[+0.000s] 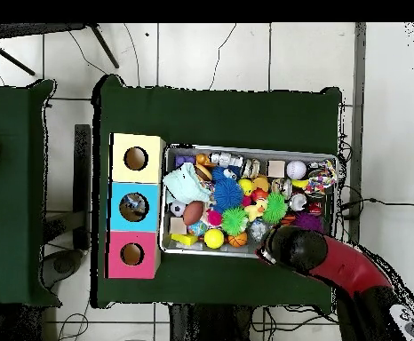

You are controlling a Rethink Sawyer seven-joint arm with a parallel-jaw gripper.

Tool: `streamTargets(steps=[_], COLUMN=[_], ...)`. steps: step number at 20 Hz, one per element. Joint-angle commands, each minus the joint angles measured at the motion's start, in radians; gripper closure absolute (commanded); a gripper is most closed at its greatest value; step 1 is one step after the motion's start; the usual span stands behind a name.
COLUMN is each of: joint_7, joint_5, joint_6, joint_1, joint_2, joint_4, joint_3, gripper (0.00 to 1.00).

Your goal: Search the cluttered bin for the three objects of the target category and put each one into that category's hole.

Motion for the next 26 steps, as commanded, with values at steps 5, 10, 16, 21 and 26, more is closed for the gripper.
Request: streamTargets(steps=[5, 10, 16, 21, 26], joint_7=[0.184, 0.163, 0.147, 0.111, 0.120], joint_5=[0.016, -0.003, -0.024, -0.053, -0.058], joint_6=[-0.058, -0.118, -0.172, -0.215, -0.207], joint_1=[-0.044, -0.067, -0.085, -0.106, -0.103], joint_2=[0.113, 0.176, 0.236, 0.285, 0.281], joint_4=[-0.059, -0.096, -0.137, -0.186, -0.195], joint_3=[0.068, 0.087, 0.098, 0.113, 0.105], gripper=[1.00, 1.00, 1.00, 1.00, 0.00])
